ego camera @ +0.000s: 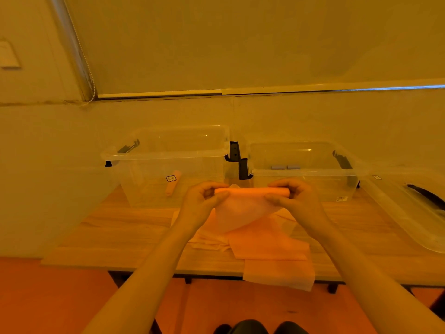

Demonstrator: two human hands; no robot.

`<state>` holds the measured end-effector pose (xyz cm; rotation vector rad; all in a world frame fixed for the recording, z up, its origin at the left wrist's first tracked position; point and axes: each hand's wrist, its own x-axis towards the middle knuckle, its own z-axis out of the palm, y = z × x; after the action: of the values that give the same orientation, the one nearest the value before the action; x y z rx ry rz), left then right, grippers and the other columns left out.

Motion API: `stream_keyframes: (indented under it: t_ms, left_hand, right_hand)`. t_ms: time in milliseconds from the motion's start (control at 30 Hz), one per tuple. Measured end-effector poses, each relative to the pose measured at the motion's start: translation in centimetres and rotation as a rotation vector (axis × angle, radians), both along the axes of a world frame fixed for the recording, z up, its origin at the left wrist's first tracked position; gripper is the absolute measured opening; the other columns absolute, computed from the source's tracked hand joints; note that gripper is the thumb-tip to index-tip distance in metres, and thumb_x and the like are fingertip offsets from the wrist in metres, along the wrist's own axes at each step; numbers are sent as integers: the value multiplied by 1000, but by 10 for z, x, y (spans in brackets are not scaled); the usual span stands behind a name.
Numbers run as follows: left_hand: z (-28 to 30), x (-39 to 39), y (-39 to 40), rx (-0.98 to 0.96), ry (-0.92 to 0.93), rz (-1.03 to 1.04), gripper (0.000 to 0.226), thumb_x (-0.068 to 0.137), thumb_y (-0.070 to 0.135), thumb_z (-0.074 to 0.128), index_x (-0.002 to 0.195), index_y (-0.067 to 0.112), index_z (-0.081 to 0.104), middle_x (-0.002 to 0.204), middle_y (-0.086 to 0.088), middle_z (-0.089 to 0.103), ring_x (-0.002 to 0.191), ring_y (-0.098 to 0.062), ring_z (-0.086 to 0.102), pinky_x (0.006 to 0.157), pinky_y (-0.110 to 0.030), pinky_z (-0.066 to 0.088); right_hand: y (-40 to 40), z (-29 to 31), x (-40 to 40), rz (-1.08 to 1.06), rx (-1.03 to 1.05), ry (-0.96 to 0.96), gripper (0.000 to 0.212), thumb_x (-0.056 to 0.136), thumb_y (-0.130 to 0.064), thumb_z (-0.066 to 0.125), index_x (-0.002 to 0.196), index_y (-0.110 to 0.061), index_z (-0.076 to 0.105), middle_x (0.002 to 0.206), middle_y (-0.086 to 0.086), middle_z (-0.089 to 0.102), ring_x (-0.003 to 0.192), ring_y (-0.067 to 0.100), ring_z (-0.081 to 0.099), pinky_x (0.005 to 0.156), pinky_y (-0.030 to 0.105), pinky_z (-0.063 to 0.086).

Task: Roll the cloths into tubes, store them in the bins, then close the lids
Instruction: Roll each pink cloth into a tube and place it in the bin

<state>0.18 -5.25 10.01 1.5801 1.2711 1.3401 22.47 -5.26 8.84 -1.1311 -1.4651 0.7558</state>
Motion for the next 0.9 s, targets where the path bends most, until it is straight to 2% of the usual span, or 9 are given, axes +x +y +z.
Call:
stream_keyframes:
  t_ms: [67, 133, 267, 333, 433, 633, 800, 900]
  left_hand:
    - [0, -1, 0, -4, 5, 6, 14, 88, 15, 65, 97, 26, 67, 92, 13, 64, 85, 0, 60, 67, -17, 53]
    - [0, 0, -1, 19, 23, 5, 16, 88, 14, 65, 98, 27, 66, 95, 13, 64, 88, 0, 60, 70, -16, 53]
    - [-1, 1, -1, 9, 20, -9, 25, 82, 6, 71, 96, 25, 66, 106, 4, 63, 100, -11, 59, 82, -24, 53]
    - [1, 1, -1, 10, 27, -15, 22, 83, 8, 70, 95, 26, 66, 101, 8, 63, 98, -11, 59, 77, -21, 53]
    - [3, 1, -1, 25, 31, -9, 17, 87, 13, 66, 94, 29, 65, 94, 16, 62, 90, 0, 58, 68, -15, 51]
    - [3, 0, -2, 50, 18, -25, 28, 80, 6, 73, 90, 31, 65, 98, 11, 64, 95, -5, 60, 71, -15, 52]
    - [6, 1, -2, 43, 36, 36, 18, 83, 13, 71, 92, 27, 66, 92, 18, 60, 87, 2, 56, 62, -9, 48]
    - [5, 0, -2, 41, 45, 42, 20, 82, 11, 72, 95, 25, 66, 93, 18, 60, 88, 1, 57, 63, -10, 49]
  right_hand:
    - [0, 0, 1, 12, -1, 10, 23, 78, -10, 76, 93, -25, 67, 95, -13, 64, 88, 2, 60, 64, 10, 51]
    - [1, 1, 0, 10, 3, 3, 22, 78, -10, 76, 94, -24, 68, 95, -12, 64, 89, 1, 60, 64, 10, 51]
    - [1, 3, -2, -16, 5, 19, 21, 79, -13, 75, 90, -28, 67, 92, -15, 63, 85, 0, 60, 62, 11, 51]
    - [0, 3, -1, -6, 1, 23, 21, 79, -12, 75, 90, -27, 66, 92, -14, 63, 85, 1, 60, 62, 11, 51]
    - [0, 3, 0, 1, 2, 12, 22, 79, -10, 74, 95, -23, 68, 94, -14, 63, 87, 2, 60, 63, 11, 52]
    - [-2, 7, -1, 2, 23, -13, 18, 81, -13, 73, 84, -29, 65, 88, -12, 64, 82, 2, 61, 61, 10, 51]
    - [0, 2, -3, 10, -1, 12, 26, 79, -9, 74, 93, -29, 65, 95, -13, 64, 86, 0, 61, 62, 9, 51]
    - [1, 2, -5, -2, 7, 11, 19, 81, -15, 73, 89, -30, 65, 91, -13, 65, 82, -2, 62, 63, 9, 50]
